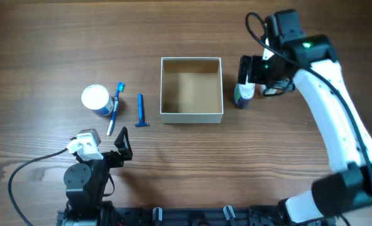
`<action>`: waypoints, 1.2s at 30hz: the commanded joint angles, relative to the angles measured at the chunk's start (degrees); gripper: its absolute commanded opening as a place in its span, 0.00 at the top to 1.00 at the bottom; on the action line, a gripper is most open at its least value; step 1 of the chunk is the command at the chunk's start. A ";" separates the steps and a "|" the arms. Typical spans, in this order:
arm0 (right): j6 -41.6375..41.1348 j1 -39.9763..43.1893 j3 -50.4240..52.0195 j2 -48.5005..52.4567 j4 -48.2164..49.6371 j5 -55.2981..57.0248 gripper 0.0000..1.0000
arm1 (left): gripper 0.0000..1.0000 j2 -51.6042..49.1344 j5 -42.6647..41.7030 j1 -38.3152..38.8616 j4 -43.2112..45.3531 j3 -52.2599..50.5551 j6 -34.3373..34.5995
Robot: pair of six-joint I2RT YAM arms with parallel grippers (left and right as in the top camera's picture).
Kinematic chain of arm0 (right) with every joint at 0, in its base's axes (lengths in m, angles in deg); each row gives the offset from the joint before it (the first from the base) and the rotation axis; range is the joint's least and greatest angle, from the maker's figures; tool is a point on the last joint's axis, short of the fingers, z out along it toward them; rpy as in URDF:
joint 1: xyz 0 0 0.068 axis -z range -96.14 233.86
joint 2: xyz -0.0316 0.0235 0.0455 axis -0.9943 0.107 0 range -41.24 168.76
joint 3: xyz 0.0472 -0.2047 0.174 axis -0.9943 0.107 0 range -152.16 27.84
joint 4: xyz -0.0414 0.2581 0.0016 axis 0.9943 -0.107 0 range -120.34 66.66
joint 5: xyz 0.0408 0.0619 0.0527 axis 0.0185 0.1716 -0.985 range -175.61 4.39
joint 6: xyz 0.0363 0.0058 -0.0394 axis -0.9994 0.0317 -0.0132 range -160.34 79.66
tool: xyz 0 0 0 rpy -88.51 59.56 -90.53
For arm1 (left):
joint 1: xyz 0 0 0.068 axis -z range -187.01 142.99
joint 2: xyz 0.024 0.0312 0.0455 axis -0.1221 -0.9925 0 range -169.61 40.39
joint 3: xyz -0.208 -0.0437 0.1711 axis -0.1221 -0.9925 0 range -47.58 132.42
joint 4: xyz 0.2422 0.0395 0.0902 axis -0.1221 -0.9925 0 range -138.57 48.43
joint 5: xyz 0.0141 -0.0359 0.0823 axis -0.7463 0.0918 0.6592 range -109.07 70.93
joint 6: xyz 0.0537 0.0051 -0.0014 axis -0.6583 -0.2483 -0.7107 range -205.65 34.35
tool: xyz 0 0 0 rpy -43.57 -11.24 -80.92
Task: Pack container
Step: 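Reach the right gripper to the blue soap pump bottle and grasp it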
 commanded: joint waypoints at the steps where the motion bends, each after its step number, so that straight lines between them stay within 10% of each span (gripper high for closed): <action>1: -2.23 -0.57 -0.50 5.09 0.83 2.25 0.10 | 0.00 0.42 -0.68 -0.35 0.22 -0.20 -0.74; 23: -3.17 -0.61 6.40 9.97 12.61 3.98 0.27 | 0.00 0.42 -0.68 -0.35 0.20 -0.20 -0.74; 28: -0.85 -0.72 6.38 9.81 12.70 3.96 0.50 | 0.00 0.42 -0.68 -0.35 0.22 -0.20 -0.74; 36: 0.63 -3.48 6.25 4.90 12.41 6.62 0.57 | 0.00 0.42 -0.68 -0.35 0.22 -0.20 -0.74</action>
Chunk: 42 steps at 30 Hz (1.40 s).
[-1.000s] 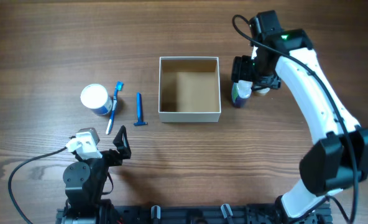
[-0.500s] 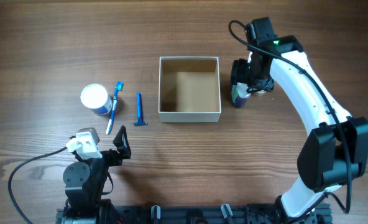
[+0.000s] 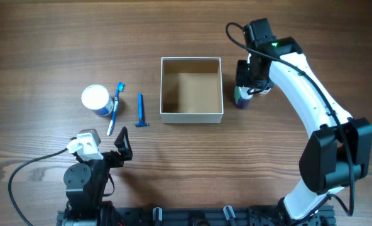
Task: Pack container
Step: 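Reach the right gripper to the blue soap pump bottle and grasp it, then carry the soap bottle into the box and release it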
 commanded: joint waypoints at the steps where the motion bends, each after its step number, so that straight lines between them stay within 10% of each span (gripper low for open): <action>1: 0.85 -1.44 0.24 -5.51 -0.22 2.14 0.62 | 0.00 0.42 -0.68 -0.35 0.22 -0.20 -0.74; 15: 1.11 -11.04 0.24 -29.53 2.71 2.08 0.78 | 0.00 0.42 -0.68 -0.35 0.22 -0.20 -0.74; 35: -6.36 -17.20 0.35 0.46 19.58 16.70 0.76 | 0.00 0.42 -0.68 -0.35 0.22 -0.20 -0.74; 38: -6.23 -16.13 0.35 0.46 20.72 16.83 0.59 | 0.00 0.42 -0.68 -0.35 0.22 -0.20 -0.74; 40: -6.16 -15.52 0.35 0.46 20.92 16.76 0.18 | 0.00 0.42 -0.68 -0.35 0.22 -0.20 -0.74; 42: -2.93 -15.52 0.28 0.35 20.90 15.28 0.00 | 0.00 0.42 -0.68 -0.35 0.22 -0.20 -0.74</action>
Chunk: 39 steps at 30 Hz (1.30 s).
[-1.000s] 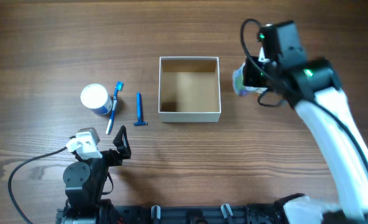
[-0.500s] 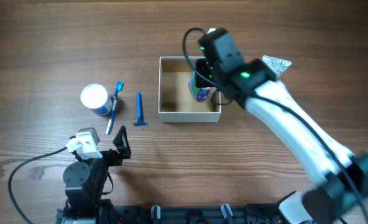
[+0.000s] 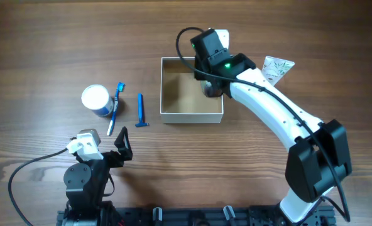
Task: Pack container
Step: 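Carry the soap bottle into the box and release it, then grasp the white Pantene tube with the right gripper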
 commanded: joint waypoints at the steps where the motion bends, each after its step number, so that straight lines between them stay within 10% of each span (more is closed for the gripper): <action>1: 3.87 0.37 -0.90 -0.46 0.00 0.87 0.00 | 0.00 0.42 -0.68 -0.35 0.22 -0.17 -0.74; 16: 5.77 9.94 -2.69 -33.03 -18.32 1.77 0.02 | 0.00 0.42 -0.68 -0.35 0.22 -0.17 -0.74; 28: 40.54 26.58 -2.21 -15.47 -14.91 -17.00 0.03 | 0.00 0.42 -0.68 -0.35 0.22 -0.17 -0.74; 34: 38.75 26.58 -2.21 -9.62 -16.79 -17.51 0.19 | 0.00 0.42 -0.68 -0.35 0.22 -0.17 -0.74; 39: 30.53 26.60 -2.21 -8.68 -19.80 -17.14 0.61 | 0.00 0.42 -0.68 -0.35 0.20 -0.17 -0.74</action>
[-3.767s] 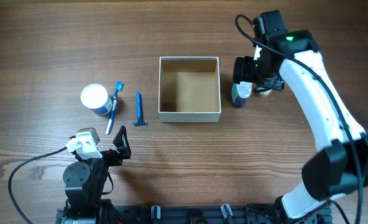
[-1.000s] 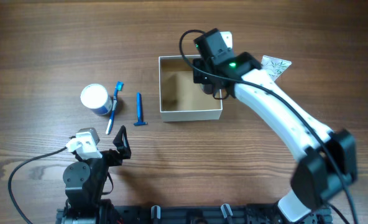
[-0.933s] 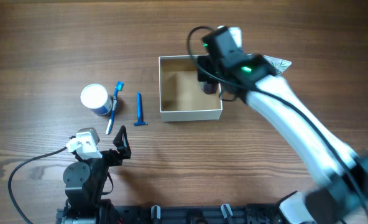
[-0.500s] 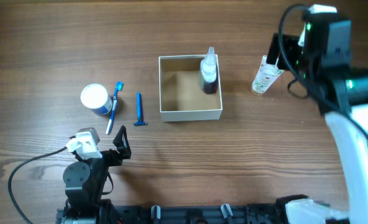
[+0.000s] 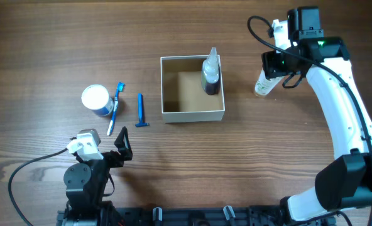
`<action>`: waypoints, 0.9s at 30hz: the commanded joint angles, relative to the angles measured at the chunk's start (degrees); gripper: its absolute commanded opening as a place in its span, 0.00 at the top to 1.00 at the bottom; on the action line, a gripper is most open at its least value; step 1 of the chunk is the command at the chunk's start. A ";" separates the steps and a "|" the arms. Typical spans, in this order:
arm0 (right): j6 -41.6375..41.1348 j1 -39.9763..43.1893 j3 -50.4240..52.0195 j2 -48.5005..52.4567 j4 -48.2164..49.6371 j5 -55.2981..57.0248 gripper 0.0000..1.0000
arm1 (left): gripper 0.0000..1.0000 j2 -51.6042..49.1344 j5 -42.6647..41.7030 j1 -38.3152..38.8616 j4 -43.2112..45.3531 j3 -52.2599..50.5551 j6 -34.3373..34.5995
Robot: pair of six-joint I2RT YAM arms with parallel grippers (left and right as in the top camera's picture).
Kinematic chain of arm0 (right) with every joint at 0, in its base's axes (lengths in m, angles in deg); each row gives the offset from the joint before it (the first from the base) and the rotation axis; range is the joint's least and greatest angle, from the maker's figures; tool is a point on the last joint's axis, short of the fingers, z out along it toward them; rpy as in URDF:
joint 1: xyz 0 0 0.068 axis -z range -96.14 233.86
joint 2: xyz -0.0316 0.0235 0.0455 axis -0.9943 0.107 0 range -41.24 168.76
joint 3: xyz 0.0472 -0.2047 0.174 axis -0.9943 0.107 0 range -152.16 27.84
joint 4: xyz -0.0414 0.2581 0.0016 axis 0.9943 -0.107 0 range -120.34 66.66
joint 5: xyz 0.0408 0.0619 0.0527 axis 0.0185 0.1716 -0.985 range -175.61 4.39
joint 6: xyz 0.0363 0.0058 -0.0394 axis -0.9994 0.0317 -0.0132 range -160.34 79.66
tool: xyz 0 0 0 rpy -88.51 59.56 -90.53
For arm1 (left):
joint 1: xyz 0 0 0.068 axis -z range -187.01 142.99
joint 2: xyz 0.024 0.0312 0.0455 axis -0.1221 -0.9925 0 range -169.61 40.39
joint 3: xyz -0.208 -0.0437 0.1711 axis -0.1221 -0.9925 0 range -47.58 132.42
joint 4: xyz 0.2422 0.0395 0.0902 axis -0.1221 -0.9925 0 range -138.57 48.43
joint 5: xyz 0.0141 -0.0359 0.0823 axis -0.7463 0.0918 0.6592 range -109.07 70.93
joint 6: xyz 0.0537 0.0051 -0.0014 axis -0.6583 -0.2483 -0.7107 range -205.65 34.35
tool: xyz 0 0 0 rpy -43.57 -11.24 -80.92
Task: Pack container
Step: 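Grasp the white Pantene tube with the right gripper, then lower the Pantene tube into the box beside the soap and release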
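Note:
An open cardboard box (image 5: 192, 115) sits at the table's middle. A dark bottle with a clear cap (image 5: 211, 75) stands inside it against the right wall. My right gripper (image 5: 268, 70) is to the right of the box, over a white packet (image 5: 262, 84) that sticks out below its fingers; the grip itself is hidden. At the left lie a blue razor (image 5: 141, 110), a blue toothbrush (image 5: 115, 108) and a white-lidded jar (image 5: 95, 98). My left gripper (image 5: 122, 144) rests near the front edge, open and holding nothing.
Black cables run from the right arm (image 5: 337, 100) and along the front left of the table. The arm bases (image 5: 85, 188) stand at the front edge.
My right gripper was over the box's right side with the bottle. The bottle now stands free in the box, and the gripper is right of the box at the white packet, which has shifted.
My right gripper was beside the bottle, which stood to the right of the box, then close around it. Later it held the bottle over the box, uncovering a white packet. Now the bottle is in the box and the gripper is at the packet. The left arm stayed still.

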 commanded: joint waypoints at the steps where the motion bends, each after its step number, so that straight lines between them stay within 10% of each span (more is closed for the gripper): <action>1: -5.35 0.04 0.20 0.35 -0.24 -0.92 0.73 | 0.00 0.42 -0.68 -0.35 0.22 -0.20 -0.74; 4: -8.57 0.02 0.13 -0.50 -1.16 -0.72 0.96 | 0.00 0.42 -0.68 -0.35 0.22 -0.20 -0.74; 18: -17.68 -16.44 -0.83 -30.95 -6.21 -4.00 0.96 | 0.00 0.42 -0.68 -0.35 0.20 -0.20 -0.74; 27: -21.84 -26.67 -0.81 -23.26 -2.14 -4.79 0.96 | 0.00 0.42 -0.68 -0.35 0.22 -0.20 -0.74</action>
